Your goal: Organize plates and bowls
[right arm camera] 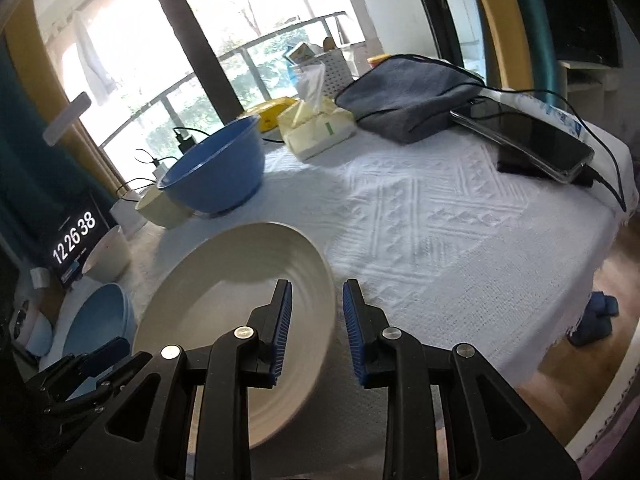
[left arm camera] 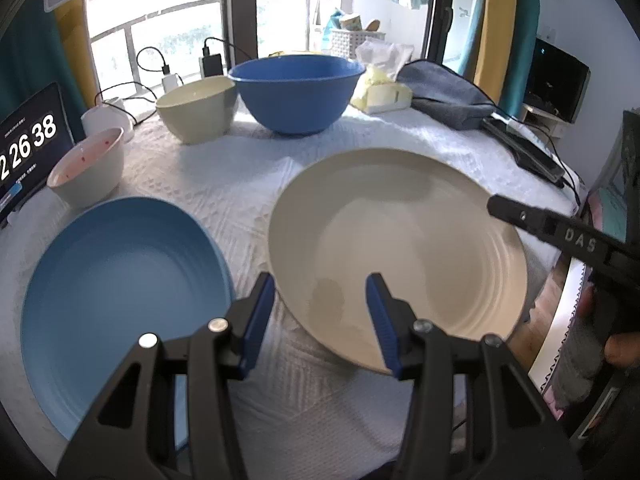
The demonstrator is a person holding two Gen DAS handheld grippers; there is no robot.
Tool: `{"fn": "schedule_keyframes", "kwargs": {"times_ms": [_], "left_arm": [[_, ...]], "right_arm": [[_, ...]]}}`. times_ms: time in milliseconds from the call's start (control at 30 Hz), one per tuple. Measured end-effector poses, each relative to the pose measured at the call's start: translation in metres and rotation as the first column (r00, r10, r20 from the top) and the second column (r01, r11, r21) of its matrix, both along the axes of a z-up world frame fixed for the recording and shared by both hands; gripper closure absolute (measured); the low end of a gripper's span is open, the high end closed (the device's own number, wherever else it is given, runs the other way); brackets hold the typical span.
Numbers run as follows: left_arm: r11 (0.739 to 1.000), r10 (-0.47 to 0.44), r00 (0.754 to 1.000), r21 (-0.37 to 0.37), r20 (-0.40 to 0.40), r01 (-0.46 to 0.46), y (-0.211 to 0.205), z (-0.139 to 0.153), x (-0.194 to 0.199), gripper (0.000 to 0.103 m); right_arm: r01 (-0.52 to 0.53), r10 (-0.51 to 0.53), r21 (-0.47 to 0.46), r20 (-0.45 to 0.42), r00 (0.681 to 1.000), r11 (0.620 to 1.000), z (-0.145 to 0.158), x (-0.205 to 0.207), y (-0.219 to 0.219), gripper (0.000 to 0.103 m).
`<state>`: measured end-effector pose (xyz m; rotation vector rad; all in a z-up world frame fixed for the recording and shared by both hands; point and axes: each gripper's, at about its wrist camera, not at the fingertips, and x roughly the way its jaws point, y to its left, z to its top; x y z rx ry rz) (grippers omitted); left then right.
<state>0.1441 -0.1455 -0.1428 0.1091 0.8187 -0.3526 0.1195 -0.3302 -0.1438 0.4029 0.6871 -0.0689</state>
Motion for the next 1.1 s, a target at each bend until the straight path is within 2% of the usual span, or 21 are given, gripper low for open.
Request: {"fn": "schedule_keyframes", "kwargs": {"times_ms": [200,333,467,600,833,1100], "left_arm": [[1.000,-0.003,1.000,0.005,0.005,0.003,-0.002,0.000,0.000,0.054],[0.999,-0.048,0.999,-0.009,0.022,0.048,-0.006,0.004,-0.006,0.054],[0.995,-0.101,0.993,0.022,0.055,0.100,-0.021,0.007,-0.016,0.054],[0.998,-0.059,0.997,0.019,0.052,0.058,-0.013,0.009,-0.014,0.054],[0.999,0.043,0.999,-0.003,0.025,-0.043,0.016,0.007,-0.007,0.054],[0.999,0.038,0.999,-0.014,0.017,-0.038,0.018,0.005,-0.004,0.054]], "right_arm": [[-0.041,0.041,-0.001,-0.061,0.997,0.999,-0.014,0.005,0.010,0.073],[-0.053,0.052,-0.030,-0.052,0.997,0.998,-0.013,0.004,0.016,0.071],[-0.103,0.101,-0.065,-0.032,0.994,0.993,-0.008,0.000,0.029,0.073],[-0.095,0.091,-0.067,-0.061,0.994,0.993,-0.015,0.005,0.033,0.073],[-0.075,0.068,-0.115,-0.059,0.996,0.991,-0.016,0.007,0.031,0.088],[-0.060,0.054,-0.115,-0.053,0.997,0.992,-0.016,0.006,0.026,0.089]]}}
